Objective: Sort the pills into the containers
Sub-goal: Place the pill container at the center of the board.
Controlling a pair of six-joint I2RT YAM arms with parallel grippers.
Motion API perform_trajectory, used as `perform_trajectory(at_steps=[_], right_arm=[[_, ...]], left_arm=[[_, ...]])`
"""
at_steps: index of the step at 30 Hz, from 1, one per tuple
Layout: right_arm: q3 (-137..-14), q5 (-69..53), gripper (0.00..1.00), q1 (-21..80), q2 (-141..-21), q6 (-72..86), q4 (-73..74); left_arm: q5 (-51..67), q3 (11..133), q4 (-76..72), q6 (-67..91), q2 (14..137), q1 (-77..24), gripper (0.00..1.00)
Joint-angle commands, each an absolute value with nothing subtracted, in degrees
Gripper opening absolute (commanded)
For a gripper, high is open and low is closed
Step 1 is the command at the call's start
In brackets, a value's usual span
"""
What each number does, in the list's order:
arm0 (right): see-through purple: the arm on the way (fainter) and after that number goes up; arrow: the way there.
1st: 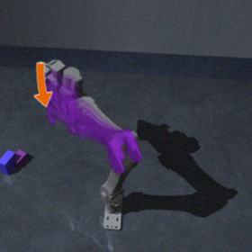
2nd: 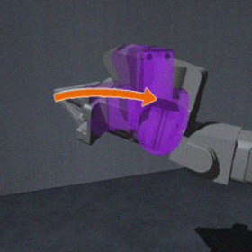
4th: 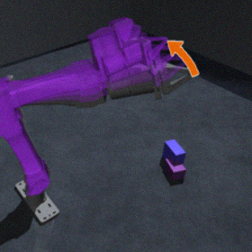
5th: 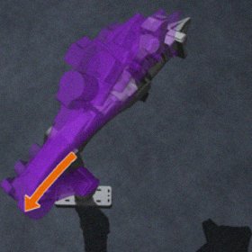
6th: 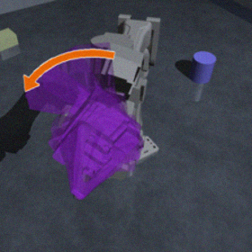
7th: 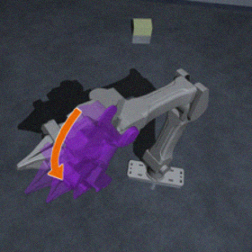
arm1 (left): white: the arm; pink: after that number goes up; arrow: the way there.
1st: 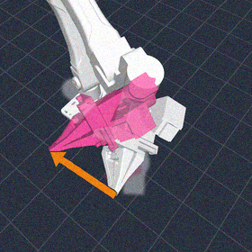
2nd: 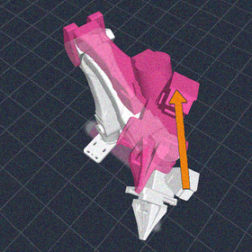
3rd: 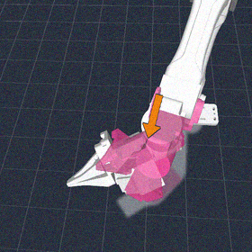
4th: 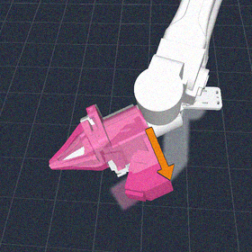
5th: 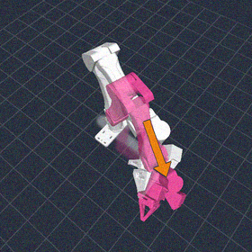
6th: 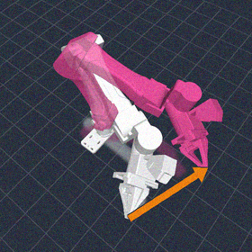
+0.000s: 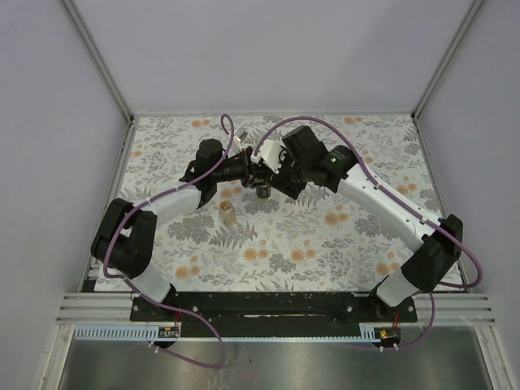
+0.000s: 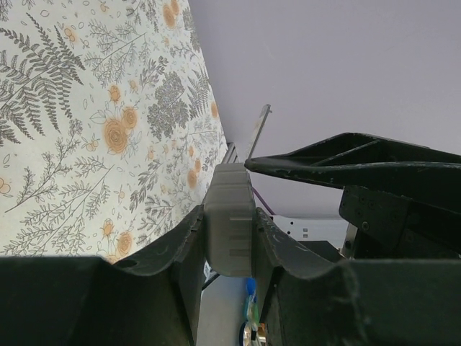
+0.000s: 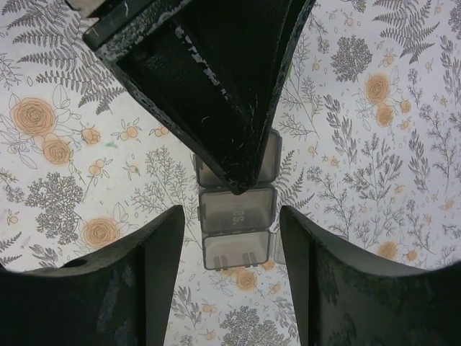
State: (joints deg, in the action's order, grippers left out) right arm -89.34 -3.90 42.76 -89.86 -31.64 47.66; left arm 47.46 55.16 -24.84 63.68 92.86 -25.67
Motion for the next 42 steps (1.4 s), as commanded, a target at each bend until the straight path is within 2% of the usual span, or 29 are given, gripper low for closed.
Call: perform_trajectory(at_steps=[1, 12, 18, 22, 26, 29, 38, 42], right_arm=[[-89.03, -1.94, 0.63, 43.59, -90.35, -32.26, 44.91], [-86.66, -0.62, 0.53, 43.51, -90.70, -31.73, 42.80], [-85.43, -0.35, 0.34, 43.59, -89.83, -31.73, 41.84], [-85.08, 1.49, 0.26, 43.51, -89.65, -31.82, 41.92], [-84.90, 1.58, 0.22, 43.59, -89.38, -31.99, 42.28], [-84.73, 1.93, 0.20, 43.51, -88.95, -31.99, 42.45], [-82.97, 2.99, 0.16, 43.59, -87.54, -31.82, 42.98], [-81.30, 3.43, 0.15, 43.59, -85.87, -31.38, 42.63]], left_arm=[[49.66, 56.95, -28.21, 64.42, 91.84, -26.02, 0.00], [50.71, 56.60, -29.27, 65.21, 92.11, -26.02, 0.00], [50.80, 56.95, -28.22, 64.34, 92.46, -25.84, 0.00], [50.71, 57.13, -26.72, 63.02, 92.81, -25.93, 0.01], [50.80, 57.04, -26.54, 62.67, 93.34, -25.93, 0.25], [51.15, 57.30, -26.63, 62.67, 93.25, -25.84, 0.39], [51.59, 57.13, -26.90, 61.97, 93.52, -25.75, 0.69], [50.71, 57.83, -22.86, 59.15, 93.25, -24.00, 0.74]])
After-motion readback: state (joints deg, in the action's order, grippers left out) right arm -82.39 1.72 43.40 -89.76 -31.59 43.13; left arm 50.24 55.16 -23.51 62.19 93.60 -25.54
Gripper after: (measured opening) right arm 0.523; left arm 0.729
